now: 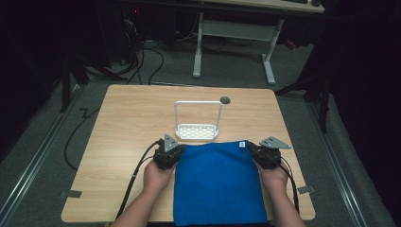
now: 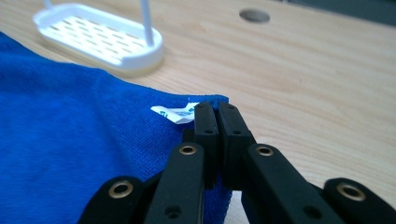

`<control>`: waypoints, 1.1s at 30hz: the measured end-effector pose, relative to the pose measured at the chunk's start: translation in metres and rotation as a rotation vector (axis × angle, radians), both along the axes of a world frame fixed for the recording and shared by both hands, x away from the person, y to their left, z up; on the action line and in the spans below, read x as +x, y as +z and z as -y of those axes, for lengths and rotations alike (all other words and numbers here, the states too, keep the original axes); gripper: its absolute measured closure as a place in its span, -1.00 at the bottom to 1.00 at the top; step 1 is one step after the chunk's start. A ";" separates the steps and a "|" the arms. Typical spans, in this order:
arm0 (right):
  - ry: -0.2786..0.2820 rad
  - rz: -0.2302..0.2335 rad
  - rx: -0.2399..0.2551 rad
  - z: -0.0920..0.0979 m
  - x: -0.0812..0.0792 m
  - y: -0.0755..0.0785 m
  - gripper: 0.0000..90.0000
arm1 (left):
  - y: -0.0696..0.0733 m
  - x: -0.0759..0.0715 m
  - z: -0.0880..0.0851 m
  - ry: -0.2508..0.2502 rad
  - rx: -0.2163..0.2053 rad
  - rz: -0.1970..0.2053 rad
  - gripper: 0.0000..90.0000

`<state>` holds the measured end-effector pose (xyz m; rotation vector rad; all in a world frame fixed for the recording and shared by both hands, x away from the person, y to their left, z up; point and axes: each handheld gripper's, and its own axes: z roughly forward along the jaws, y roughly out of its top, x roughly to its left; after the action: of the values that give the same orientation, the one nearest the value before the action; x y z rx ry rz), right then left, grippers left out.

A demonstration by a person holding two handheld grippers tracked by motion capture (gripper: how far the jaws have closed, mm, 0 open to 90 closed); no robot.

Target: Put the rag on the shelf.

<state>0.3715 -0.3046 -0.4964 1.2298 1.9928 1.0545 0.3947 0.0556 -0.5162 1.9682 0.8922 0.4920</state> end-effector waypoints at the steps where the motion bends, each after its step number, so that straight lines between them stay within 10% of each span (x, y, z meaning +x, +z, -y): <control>1: -0.002 0.016 0.005 -0.001 -0.004 0.002 0.96 | 0.001 -0.004 -0.001 -0.006 -0.017 0.009 0.98; 13: -0.020 0.118 0.029 -0.007 -0.033 0.026 0.96 | 0.024 -0.016 -0.025 0.030 -0.165 0.076 0.98; 33: 0.024 0.309 0.098 -0.024 -0.058 0.060 0.96 | 0.063 -0.039 -0.048 0.079 -0.222 0.234 0.98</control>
<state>0.3140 -0.2811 -0.4362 1.0222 1.7407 1.2826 0.3556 0.1034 -0.4534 1.6417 0.8394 0.6275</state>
